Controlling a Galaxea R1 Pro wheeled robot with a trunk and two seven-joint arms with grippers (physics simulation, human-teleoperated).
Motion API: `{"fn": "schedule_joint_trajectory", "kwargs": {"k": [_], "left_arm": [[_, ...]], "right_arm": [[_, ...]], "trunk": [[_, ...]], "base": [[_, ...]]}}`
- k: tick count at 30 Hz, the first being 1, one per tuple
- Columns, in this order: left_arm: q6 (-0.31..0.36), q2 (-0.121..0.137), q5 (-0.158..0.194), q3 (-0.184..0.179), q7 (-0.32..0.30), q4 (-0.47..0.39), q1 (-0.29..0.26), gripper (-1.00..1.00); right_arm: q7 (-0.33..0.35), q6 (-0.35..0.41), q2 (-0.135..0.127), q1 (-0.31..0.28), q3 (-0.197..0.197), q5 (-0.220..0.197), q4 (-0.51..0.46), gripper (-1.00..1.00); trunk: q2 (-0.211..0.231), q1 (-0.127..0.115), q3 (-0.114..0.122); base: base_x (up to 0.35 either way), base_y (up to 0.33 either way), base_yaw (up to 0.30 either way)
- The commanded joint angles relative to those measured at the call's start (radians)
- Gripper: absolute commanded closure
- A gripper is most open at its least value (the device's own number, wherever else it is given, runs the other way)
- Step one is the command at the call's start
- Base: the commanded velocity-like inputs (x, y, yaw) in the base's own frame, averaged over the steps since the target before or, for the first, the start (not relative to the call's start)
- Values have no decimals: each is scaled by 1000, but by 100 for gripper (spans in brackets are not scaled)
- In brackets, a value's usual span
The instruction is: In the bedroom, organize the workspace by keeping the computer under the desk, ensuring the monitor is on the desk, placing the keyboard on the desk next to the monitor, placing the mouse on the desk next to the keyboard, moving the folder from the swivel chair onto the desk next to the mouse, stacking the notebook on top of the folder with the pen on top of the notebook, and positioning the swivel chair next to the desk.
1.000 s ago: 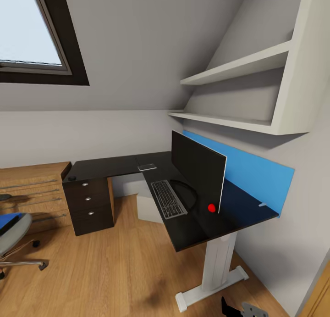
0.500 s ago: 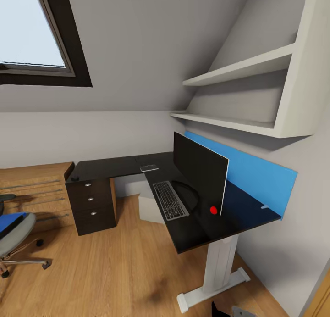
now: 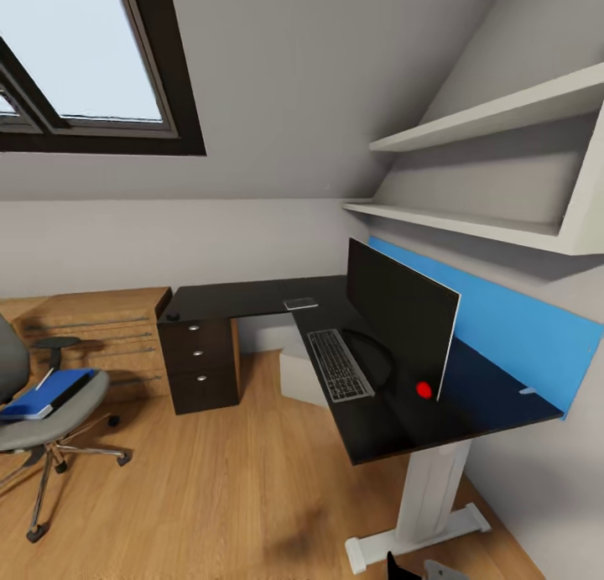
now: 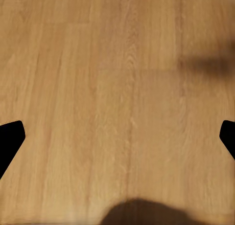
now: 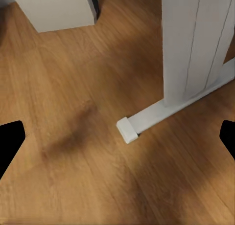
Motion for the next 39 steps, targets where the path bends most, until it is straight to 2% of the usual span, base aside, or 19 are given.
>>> {"fn": "schedule_joint_trajectory", "kwargs": {"k": [1, 12, 17, 20, 28, 39], "left_arm": [[-4, 1, 9, -8, 6, 0, -1, -100], [-5, 1, 12, -7, 6, 0, -1, -100], [-5, 1, 12, -6, 6, 0, -1, -100], [-5, 1, 11, -8, 1, 0, -1, -100], [-4, 1, 12, -7, -2, 3, -1, -100], [-5, 1, 13, -5, -2, 27, -1, -100]], "right_arm": [[10, -3, 0, 0, -5, -9, 0, -100], [10, -13, 0, 0, -6, -9, 0, -100], [10, -77, 0, 0, -6, -9, 2, -100], [9, -87, 0, 0, -7, -9, 2, -100], [-30, -92, 0, 0, -5, -7, 2, -100], [-35, -91, 0, 0, -6, -8, 3, -100]], "trunk": [[-1, 0, -2], [-1, 0, -11], [-1, 0, -12], [-1, 0, -12], [-1, 0, -12], [-1, 0, -12]], "base": [[0, 0, 233], [0, 0, 241], [0, 0, 274], [0, 0, 284], [4, 0, 286], [263, 0, 206]]}}
